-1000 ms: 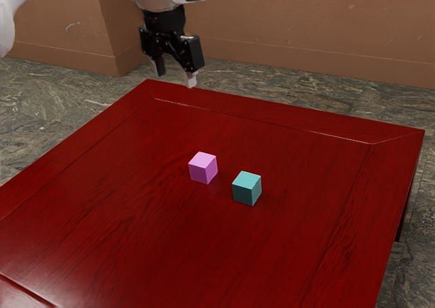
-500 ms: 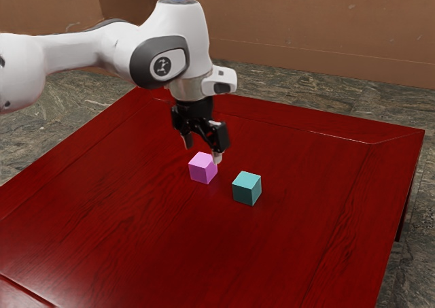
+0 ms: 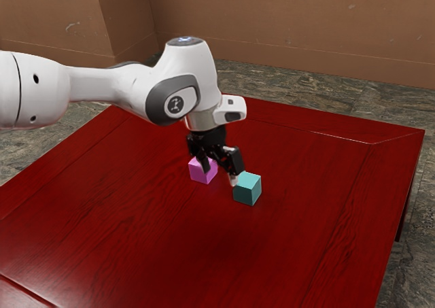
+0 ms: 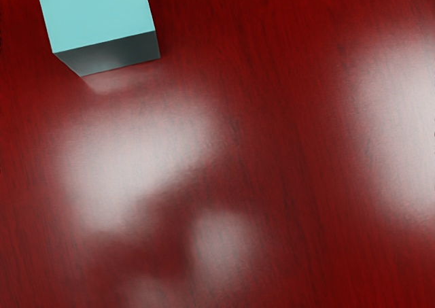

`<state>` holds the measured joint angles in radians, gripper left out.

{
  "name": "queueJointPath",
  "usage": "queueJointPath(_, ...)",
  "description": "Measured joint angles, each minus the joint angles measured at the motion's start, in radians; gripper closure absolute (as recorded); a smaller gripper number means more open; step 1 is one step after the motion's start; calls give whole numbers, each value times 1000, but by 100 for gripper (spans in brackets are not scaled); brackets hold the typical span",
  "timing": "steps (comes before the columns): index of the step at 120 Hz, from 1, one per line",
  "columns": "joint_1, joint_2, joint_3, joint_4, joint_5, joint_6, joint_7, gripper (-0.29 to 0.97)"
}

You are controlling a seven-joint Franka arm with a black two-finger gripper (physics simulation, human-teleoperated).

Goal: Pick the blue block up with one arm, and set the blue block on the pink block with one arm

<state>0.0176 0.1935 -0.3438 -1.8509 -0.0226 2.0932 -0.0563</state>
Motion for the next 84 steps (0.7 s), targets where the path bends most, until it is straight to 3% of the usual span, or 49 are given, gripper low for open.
queueJointPath(38,0,136,46,137,0,27,-4,0)
queueJointPath(84,-1,255,51,202,18,40,-2,0)
